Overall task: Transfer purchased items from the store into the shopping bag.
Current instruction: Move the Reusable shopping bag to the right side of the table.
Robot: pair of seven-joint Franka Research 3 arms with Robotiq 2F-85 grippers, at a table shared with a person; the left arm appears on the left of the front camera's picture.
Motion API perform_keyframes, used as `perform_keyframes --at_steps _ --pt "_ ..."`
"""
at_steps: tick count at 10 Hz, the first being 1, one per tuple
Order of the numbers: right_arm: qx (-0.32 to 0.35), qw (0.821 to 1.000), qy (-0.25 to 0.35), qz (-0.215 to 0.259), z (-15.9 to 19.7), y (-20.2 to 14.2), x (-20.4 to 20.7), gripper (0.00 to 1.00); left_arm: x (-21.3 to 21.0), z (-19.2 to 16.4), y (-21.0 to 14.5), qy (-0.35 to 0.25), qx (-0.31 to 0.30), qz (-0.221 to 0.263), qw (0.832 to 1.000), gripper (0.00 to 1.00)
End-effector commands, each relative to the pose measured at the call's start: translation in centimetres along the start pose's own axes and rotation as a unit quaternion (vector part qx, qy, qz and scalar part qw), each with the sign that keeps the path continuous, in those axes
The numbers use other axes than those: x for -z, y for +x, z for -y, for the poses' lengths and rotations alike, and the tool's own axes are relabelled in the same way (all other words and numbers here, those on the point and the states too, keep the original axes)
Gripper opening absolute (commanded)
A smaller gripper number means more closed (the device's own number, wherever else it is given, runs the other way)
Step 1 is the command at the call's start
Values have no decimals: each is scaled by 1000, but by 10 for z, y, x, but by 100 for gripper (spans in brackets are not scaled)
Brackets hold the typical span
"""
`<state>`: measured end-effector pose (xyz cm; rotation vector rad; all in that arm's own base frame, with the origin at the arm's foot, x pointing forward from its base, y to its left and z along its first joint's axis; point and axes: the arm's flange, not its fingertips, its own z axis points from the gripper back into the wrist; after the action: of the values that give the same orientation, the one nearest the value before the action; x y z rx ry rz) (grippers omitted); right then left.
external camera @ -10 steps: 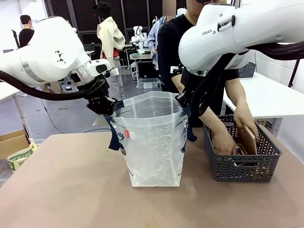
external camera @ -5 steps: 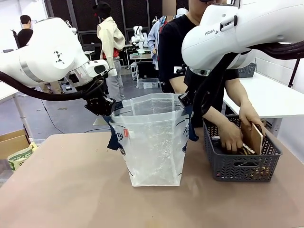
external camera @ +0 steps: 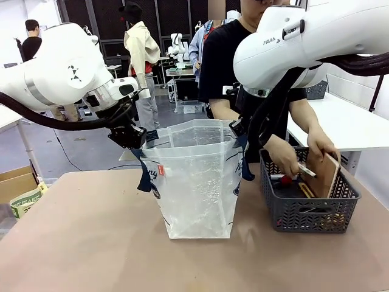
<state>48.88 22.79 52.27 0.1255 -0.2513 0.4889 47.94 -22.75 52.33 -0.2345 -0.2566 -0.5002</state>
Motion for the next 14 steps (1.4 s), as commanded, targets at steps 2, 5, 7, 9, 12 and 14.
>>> perform_keyframes --at_steps 2,5,7,9,12,14 --pt "-13 1000 3 -5 1 -4 4 0 4 -4 1 -15 27 -14 999 0" --pt "-2 1000 0 -1 0 0 0 0 1 0 0 -1 6 -3 1000 0" --pt "-2 1000 0 -1 0 0 0 0 1 0 0 -1 6 -3 1000 0" --pt "-2 1000 0 -1 0 0 0 0 1 0 0 -1 6 -3 1000 0" --pt "-2 1000 0 -1 0 0 0 0 1 0 0 -1 6 -3 1000 0" --pt "-2 1000 0 -1 0 0 0 0 1 0 0 -1 6 -3 1000 0"
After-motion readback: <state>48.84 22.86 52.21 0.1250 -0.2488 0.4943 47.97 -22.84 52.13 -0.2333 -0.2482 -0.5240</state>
